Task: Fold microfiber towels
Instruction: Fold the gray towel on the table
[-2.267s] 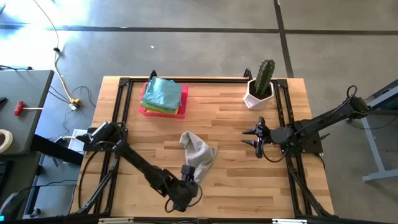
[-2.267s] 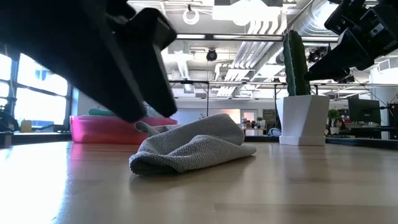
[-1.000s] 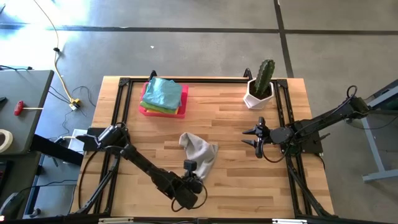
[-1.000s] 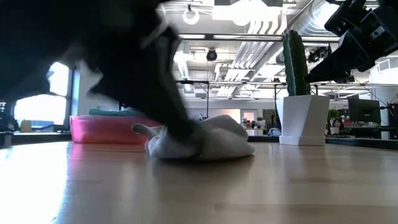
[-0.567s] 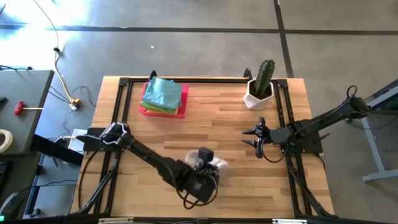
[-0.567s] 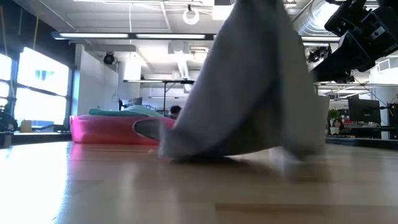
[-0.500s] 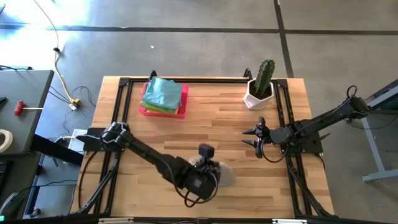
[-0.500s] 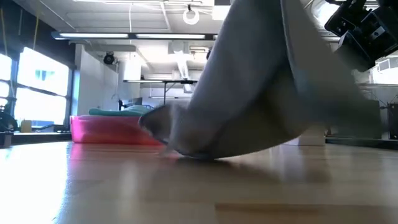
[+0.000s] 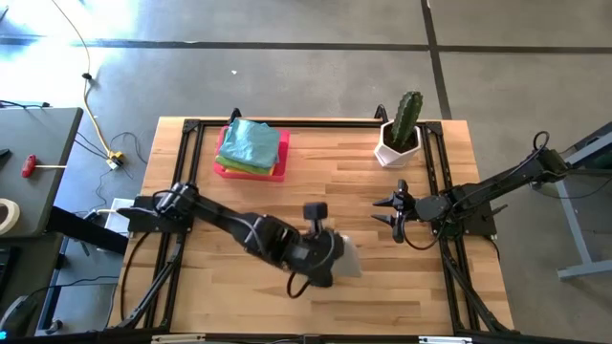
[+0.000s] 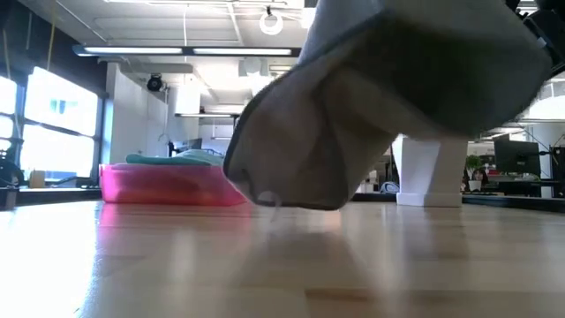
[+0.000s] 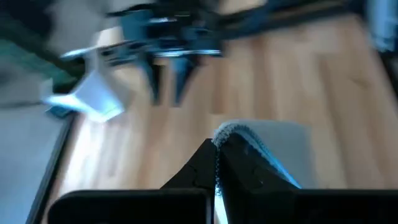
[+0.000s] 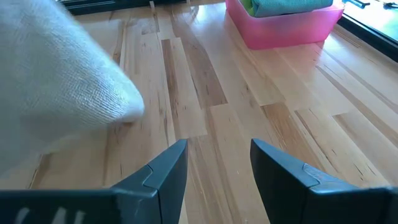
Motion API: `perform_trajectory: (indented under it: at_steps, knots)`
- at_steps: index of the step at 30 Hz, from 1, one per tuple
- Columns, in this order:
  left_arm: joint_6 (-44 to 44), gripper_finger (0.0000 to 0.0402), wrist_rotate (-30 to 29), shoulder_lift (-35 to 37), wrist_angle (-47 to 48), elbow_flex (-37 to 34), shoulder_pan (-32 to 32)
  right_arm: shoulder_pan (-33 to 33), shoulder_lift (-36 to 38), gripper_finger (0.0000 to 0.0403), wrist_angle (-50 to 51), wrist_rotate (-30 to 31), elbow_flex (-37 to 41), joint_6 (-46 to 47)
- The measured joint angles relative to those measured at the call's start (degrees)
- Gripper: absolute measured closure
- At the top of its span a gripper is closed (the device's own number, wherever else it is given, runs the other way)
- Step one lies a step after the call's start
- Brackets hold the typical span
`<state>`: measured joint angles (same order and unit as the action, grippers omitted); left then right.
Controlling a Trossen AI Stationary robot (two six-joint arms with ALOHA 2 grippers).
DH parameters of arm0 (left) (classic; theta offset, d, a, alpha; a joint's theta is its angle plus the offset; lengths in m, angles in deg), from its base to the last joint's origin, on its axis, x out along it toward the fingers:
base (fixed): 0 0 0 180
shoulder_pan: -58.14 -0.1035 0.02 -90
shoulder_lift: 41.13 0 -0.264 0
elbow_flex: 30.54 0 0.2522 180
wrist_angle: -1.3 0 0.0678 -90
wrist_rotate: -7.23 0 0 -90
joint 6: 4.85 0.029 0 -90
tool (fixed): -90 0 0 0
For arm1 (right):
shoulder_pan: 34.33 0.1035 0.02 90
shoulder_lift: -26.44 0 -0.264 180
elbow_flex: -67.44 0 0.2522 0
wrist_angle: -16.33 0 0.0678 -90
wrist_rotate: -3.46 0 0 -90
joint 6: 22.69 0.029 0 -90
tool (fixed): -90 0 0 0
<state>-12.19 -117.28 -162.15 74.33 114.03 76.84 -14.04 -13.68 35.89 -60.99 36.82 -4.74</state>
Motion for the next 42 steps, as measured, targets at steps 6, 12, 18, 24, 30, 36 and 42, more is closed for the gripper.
perform_trajectory:
  at_steps: [6,12,18,24,30,36,42]
  knots:
    - [1.69,0.0401,16.09,-0.01,1.04,0.00,-1.02,0.00,0.00,0.0236,0.00,-0.01,0.00,0.00]
    - [0.44,0.0401,-17.05,0.22,2.26,0.00,-0.99,-0.02,0.00,0.0236,-0.01,0.32,0.00,0.00]
    - [0.12,0.0401,-2.91,0.36,2.69,1.17,-0.67,-0.02,0.01,0.0236,-0.01,0.32,0.00,0.00]
    - [-1.95,0.0401,5.44,0.36,2.81,1.35,-1.07,-0.02,0.02,0.0236,-0.02,0.04,0.00,0.00]
    - [-1.13,0.0401,4.85,0.36,3.11,1.35,-2.11,-0.02,0.01,0.0236,-0.54,-6.08,0.00,7.21]
    - [-7.27,0.0401,14.35,0.36,3.11,1.35,-6.62,0.01,0.00,0.0236,-1.23,-9.73,-0.02,17.89]
    - [-12.10,0.0401,25.65,0.36,3.11,1.35,-11.66,-0.07,0.00,0.0236,-1.26,-8.81,-0.02,10.98]
